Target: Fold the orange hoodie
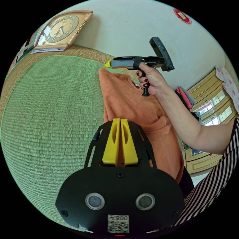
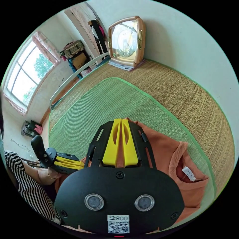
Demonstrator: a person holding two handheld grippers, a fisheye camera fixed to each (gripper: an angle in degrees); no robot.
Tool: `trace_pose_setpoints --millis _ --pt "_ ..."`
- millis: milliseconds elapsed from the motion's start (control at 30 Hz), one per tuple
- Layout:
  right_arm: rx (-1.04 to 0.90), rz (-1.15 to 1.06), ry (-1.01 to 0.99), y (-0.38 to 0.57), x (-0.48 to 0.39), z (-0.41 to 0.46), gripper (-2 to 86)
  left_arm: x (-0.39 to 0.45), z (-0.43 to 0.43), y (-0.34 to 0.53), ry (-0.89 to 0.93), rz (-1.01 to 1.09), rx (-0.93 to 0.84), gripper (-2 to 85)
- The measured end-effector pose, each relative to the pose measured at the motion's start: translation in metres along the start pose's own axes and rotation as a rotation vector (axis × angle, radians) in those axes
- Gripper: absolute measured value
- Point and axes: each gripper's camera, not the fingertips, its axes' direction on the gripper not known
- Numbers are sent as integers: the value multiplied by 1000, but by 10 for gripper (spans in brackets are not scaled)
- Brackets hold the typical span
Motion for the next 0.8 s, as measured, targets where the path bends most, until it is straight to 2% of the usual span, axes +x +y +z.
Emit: trace_pose_setpoints --millis 100,167,300,400,533,700,800 --pt "-50 1 34 -2 4 16 1 -3 -6 4 7 -6 -5 1" --pt "-113 26 -15 -1 18 43 1 -6 -10 9 15 -11 -3 0" --pt "-76 53 -65 9 24 39 1 -9 -17 16 31 -16 -3 0" --pt "-37 -9 -127 31 2 9 1 -9 -23 23 27 -14 1 0" --pt "-55 -91 -122 101 -54 -21 1 -9 -31 35 4 -19 19 1" --pt "-238 -31 10 173 -78 34 1 -13 -37 49 16 -30 27 1" --pt "-169 56 -47 194 -62 50 1 -14 -38 58 15 -36 22 1"
